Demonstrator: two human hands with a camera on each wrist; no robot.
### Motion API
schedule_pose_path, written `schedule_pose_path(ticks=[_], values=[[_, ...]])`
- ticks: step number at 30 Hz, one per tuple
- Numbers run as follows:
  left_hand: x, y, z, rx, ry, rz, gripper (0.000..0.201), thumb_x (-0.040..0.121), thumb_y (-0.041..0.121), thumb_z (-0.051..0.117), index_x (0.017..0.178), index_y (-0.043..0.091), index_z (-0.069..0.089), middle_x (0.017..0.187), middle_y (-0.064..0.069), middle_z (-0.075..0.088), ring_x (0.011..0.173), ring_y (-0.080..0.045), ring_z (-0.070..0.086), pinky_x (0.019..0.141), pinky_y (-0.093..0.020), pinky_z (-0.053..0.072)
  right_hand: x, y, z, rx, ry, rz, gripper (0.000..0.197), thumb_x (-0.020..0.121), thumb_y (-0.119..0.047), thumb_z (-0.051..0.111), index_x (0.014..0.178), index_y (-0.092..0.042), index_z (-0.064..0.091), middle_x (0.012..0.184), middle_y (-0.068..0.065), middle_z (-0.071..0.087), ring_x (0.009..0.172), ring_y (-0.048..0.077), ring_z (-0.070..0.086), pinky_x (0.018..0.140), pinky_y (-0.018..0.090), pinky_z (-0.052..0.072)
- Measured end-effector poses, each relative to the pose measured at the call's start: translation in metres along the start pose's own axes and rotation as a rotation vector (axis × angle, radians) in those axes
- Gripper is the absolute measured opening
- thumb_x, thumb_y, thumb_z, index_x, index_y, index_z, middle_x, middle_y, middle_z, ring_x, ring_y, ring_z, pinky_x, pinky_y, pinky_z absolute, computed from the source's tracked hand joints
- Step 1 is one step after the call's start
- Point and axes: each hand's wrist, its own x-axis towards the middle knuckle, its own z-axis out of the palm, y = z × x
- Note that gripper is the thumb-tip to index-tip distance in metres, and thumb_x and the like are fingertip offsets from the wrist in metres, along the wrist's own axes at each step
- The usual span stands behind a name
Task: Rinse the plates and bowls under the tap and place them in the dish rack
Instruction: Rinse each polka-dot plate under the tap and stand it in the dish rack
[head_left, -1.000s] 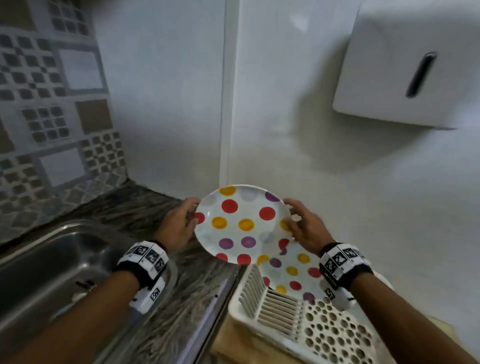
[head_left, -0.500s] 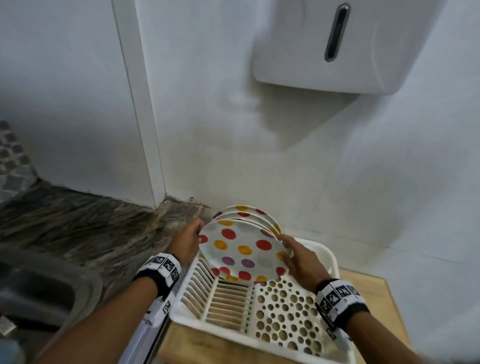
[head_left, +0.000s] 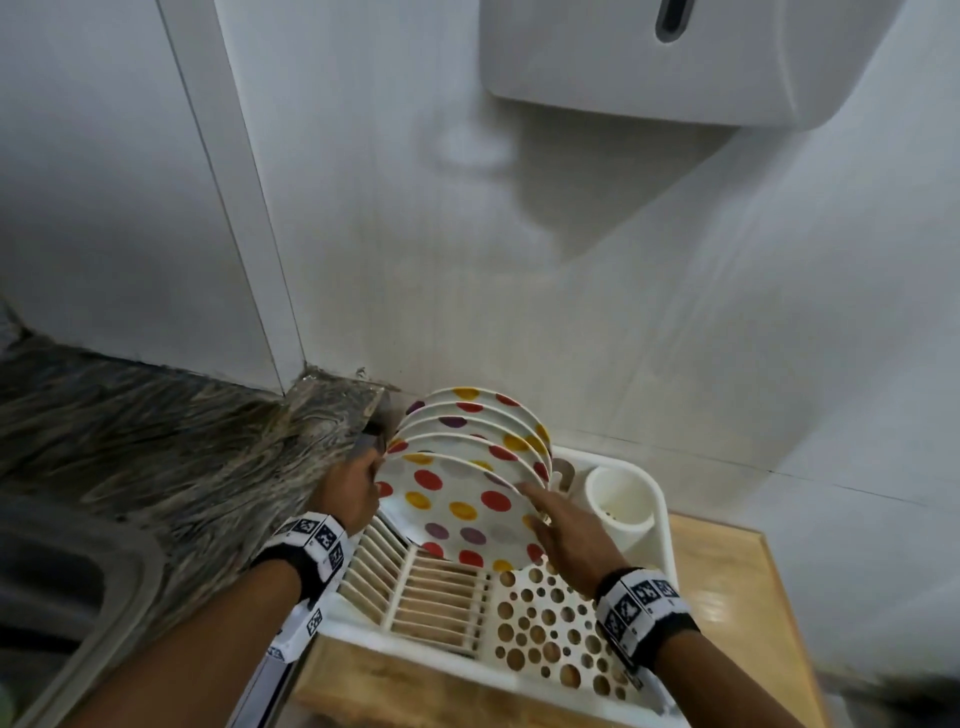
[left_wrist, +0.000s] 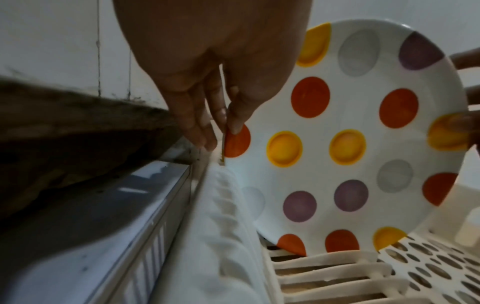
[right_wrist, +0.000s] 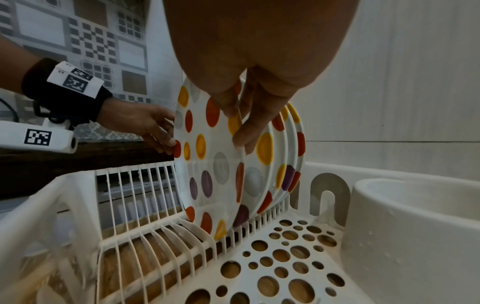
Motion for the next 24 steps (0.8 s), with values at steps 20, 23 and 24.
schedule_pose_path(ticks=[20, 23, 24], values=[[-0.003, 0.011, -0.018, -0.07, -0.045, -0.049, 0.011, 0.083, 0.017, 0.061, 0.074, 0.011, 0.066, 0.083, -0.009, 0.068, 0.084, -0.029, 0.063, 0.076, -0.034, 0.052, 0.002, 0.004, -0.005, 0.009, -0.004, 0.004, 0.035, 0.097, -0.035, 0.044, 0.131, -0.044, 0.044, 0.124, -0.009, 0.062, 0.106, 0.008, 0.059, 0.096, 0.036, 0.05], [-0.008, 0.009, -0.025, 0.001, -0.135, -0.096, 0.022, 0.085, 0.023, 0.055, 0.079, 0.014, 0.074, 0.095, -0.011, 0.071, 0.092, -0.031, 0.064, 0.083, -0.034, 0.052, 0.005, -0.002, -0.008, -0.059, 0.044, 0.036, 0.043, 0.093, -0.039, 0.052, 0.135, -0.038, 0.041, 0.125, -0.006, 0.061, 0.105, 0.009, 0.06, 0.093, 0.034, 0.051], [-0.01, 0.007, -0.028, -0.005, -0.137, -0.095, 0.02, 0.082, 0.025, 0.054, 0.075, 0.02, 0.072, 0.099, -0.01, 0.071, 0.094, -0.03, 0.063, 0.083, -0.032, 0.052, 0.006, -0.004, -0.01, -0.077, 0.084, 0.037, 0.046, 0.091, -0.042, 0.054, 0.135, -0.037, 0.041, 0.124, -0.006, 0.061, 0.105, 0.01, 0.061, 0.092, 0.035, 0.052]])
